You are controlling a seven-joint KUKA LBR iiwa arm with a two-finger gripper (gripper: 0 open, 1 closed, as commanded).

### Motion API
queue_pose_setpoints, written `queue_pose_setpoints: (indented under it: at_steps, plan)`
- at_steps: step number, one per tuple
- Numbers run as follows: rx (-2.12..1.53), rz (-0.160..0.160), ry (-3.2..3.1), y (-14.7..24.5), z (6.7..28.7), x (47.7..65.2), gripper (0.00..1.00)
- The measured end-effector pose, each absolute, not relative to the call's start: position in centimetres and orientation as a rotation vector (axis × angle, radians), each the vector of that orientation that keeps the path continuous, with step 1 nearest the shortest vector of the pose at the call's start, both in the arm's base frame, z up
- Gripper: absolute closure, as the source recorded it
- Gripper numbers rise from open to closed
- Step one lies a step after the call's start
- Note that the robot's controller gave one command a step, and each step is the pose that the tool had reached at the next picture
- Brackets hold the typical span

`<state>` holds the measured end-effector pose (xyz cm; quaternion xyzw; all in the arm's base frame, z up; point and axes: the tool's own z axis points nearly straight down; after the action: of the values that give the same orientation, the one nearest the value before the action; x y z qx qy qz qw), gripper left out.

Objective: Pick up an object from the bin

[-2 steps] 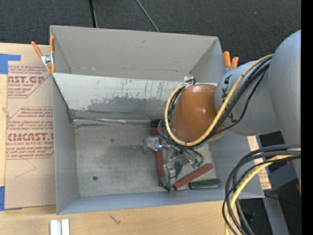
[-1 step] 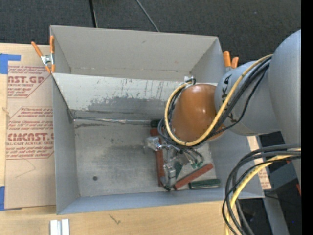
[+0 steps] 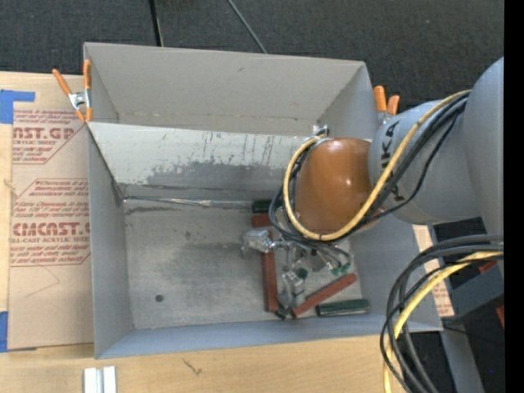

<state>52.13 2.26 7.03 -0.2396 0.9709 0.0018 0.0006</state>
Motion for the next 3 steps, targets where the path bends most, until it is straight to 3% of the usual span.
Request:
queue_pose_setpoints:
  at_steps: [1, 2, 3]
  plan:
    - [-1.343, -0.001, 2.841, -1.39, 7.12, 52.78, 1.0]
    - [-1.342, 0.003, 2.837, -1.23, 7.03, 52.79, 0.0]
    - [-1.342, 0.003, 2.837, -1.23, 7.02, 52.78, 0.0]
